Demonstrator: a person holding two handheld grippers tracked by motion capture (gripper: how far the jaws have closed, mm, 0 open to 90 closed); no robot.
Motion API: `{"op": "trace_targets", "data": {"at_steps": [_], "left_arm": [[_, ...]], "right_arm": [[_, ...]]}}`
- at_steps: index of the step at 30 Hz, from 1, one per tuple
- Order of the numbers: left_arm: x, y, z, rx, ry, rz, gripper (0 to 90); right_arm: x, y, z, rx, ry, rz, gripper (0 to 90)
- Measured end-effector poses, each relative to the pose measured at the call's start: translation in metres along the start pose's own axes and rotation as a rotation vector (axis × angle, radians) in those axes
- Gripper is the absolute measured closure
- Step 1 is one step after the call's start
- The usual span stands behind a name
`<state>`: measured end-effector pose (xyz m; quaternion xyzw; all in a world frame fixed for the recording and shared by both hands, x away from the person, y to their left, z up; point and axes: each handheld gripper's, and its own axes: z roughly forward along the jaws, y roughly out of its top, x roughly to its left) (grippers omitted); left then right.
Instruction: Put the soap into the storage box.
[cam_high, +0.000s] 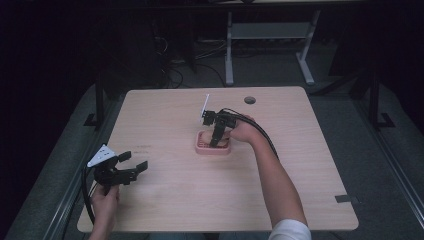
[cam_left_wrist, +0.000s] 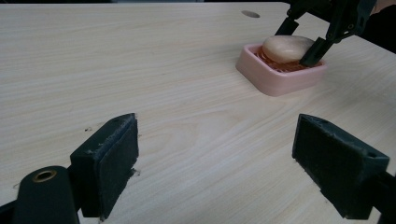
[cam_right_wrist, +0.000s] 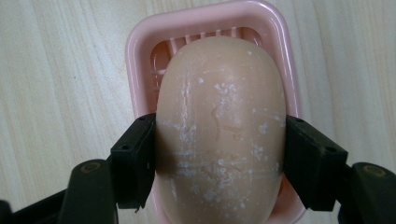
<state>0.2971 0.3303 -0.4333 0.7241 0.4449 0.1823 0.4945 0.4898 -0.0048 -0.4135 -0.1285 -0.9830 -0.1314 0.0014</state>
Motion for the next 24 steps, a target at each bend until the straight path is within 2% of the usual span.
{"op": "trace_targets", "data": {"at_steps": [24], "left_arm": [[0.0012,0.0,0.0006,0.001,0.004,-0.007,14.2]], "right_arm": [[-0.0014,-0.0007,0.003,-0.003,0.004,-0.007,31.5]]}}
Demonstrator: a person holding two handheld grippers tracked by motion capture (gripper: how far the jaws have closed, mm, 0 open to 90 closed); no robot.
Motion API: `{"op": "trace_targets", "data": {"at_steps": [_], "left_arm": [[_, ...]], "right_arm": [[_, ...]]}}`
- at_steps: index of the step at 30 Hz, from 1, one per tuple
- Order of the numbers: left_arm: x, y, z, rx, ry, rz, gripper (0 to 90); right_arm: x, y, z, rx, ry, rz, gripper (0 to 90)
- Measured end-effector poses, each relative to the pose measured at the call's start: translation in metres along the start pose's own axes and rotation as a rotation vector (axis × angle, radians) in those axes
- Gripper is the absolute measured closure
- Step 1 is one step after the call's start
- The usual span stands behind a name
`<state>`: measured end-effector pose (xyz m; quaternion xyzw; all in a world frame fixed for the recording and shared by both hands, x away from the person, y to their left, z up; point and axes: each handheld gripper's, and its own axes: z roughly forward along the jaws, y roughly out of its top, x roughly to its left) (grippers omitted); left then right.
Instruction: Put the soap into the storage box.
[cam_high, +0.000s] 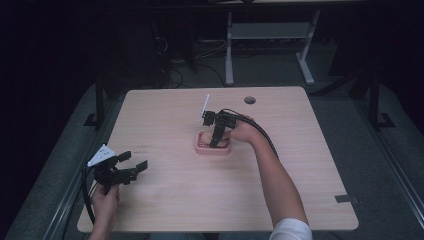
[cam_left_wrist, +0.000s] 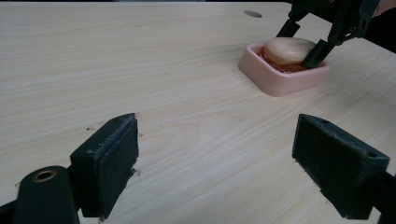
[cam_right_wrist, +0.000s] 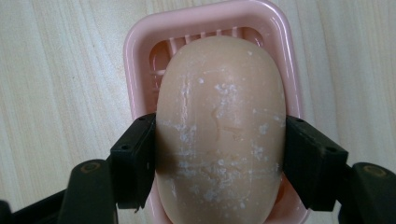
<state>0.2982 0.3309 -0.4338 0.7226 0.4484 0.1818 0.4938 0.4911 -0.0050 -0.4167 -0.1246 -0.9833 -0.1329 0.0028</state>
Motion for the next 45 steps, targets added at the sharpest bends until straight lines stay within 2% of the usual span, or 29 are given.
{"op": "trace_targets", "data": {"at_steps": [14,16,20,23,32,45], "left_arm": [[0.001,0.0,-0.003,-0.008,-0.001,-0.001,14.2],[0.001,0.0,-0.003,-0.007,-0.002,-0.001,14.3],[0.001,0.0,-0.003,-0.011,-0.004,-0.004,14.2],[0.0,0.0,-0.003,-0.015,-0.006,-0.003,14.2],[0.0,0.001,-0.004,-0.01,-0.007,0.002,14.2],[-0.001,0.0,-0.003,-0.008,-0.008,0.001,14.2]], "right_arm": [[0.001,0.0,0.001,0.017,-0.011,0.004,31.4],[0.001,0.0,0.0,0.013,-0.011,0.008,31.4],[0.001,0.0,-0.007,-0.032,-0.004,0.013,32.2],[0.003,-0.001,-0.013,-0.038,-0.011,0.017,31.0],[0.006,-0.014,-0.025,-0.077,-0.01,0.054,28.2],[0.008,-0.043,-0.038,-0.138,-0.024,0.095,26.8]]}}
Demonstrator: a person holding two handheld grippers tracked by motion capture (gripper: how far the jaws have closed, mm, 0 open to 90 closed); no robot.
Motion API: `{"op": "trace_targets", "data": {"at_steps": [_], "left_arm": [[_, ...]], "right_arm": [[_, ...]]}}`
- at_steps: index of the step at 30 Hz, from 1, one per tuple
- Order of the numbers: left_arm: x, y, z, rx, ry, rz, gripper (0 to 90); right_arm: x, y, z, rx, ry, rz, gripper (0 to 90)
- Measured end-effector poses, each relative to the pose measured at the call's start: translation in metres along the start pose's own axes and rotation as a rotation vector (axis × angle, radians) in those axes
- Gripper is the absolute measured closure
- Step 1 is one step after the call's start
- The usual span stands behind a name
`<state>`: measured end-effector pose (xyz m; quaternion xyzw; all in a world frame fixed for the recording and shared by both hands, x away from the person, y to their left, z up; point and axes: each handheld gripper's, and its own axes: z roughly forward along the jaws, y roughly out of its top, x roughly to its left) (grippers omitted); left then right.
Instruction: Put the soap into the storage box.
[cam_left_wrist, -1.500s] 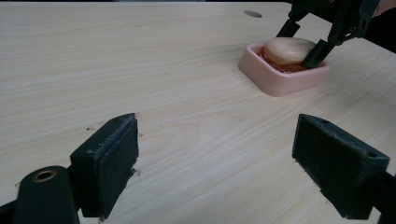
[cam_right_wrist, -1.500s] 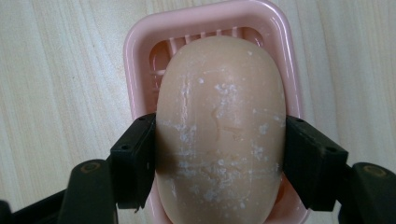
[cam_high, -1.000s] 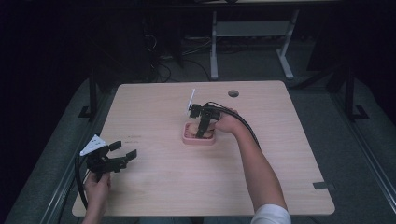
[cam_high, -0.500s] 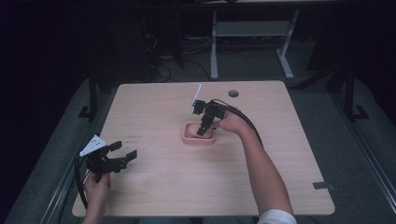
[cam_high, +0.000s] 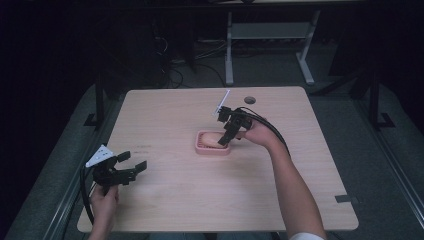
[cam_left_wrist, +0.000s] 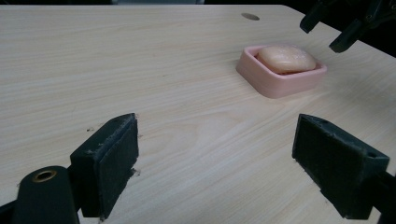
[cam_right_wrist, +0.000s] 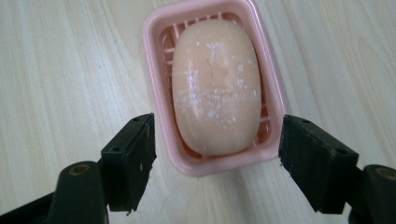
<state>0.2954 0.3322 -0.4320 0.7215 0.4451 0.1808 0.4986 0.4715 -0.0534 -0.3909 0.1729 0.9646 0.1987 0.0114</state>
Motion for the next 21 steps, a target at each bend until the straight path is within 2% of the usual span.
{"op": "trace_targets", "data": {"at_steps": [17,21], "left_arm": [[-0.001,0.001,0.001,0.006,-0.001,0.004,14.3],[-0.002,0.001,0.001,0.007,-0.002,0.004,14.2]], "right_arm": [[0.002,-0.025,-0.015,-0.035,-0.017,0.037,26.0],[0.002,-0.03,-0.017,-0.022,-0.015,0.044,26.0]]}}
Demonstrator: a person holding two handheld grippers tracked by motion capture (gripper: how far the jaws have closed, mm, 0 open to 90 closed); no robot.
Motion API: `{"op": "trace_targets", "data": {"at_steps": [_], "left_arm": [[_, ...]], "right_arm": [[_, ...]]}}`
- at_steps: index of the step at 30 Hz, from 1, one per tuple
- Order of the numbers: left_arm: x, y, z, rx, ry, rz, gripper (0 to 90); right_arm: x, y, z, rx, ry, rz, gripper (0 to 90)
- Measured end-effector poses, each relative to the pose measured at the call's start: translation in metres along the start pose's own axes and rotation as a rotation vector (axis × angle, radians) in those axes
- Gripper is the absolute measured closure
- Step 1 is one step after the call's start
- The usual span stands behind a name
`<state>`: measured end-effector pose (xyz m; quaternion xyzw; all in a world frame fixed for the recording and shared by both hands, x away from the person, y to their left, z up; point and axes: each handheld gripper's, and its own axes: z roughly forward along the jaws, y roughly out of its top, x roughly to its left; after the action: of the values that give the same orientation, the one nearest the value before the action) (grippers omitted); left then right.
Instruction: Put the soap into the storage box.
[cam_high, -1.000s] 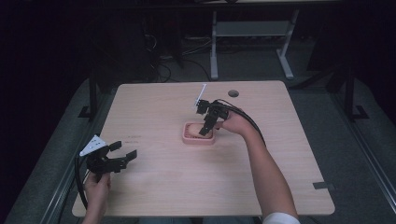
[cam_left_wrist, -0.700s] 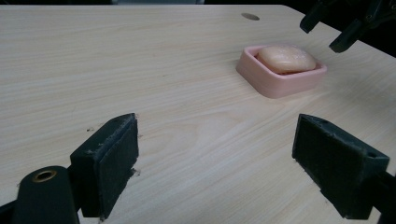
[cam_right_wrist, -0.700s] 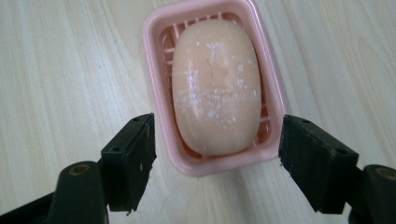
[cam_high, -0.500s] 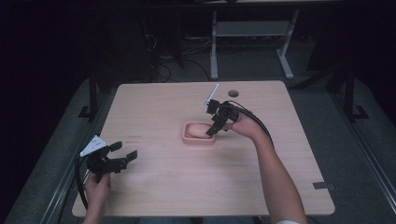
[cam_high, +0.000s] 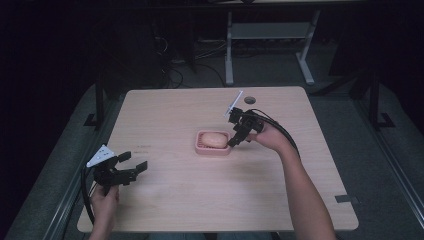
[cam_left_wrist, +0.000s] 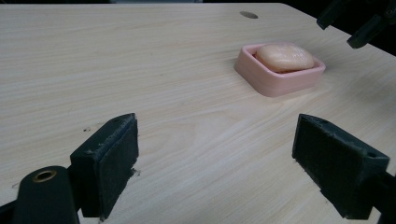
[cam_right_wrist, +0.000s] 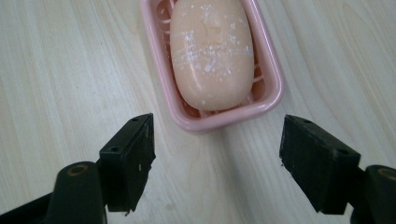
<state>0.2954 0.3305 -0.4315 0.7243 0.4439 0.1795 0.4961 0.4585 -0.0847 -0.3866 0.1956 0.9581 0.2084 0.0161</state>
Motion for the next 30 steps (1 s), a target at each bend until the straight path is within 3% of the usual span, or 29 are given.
{"op": "trace_targets", "data": {"at_steps": [4,13,16,30], "left_arm": [[0.0,0.0,0.0,0.0,0.0,0.0,14.2],[-0.001,0.0,0.0,0.003,0.0,0.007,14.3],[-0.001,0.0,0.0,0.004,0.001,0.008,14.2],[-0.002,0.0,0.001,0.002,0.001,0.004,14.2]], "right_arm": [[0.0,-0.006,-0.002,-0.017,-0.002,0.001,26.0],[0.003,-0.019,-0.002,0.003,0.007,0.026,25.5],[0.004,-0.024,-0.005,-0.024,-0.001,0.029,25.5],[0.007,-0.042,-0.015,-0.044,-0.016,0.039,25.6]]}}
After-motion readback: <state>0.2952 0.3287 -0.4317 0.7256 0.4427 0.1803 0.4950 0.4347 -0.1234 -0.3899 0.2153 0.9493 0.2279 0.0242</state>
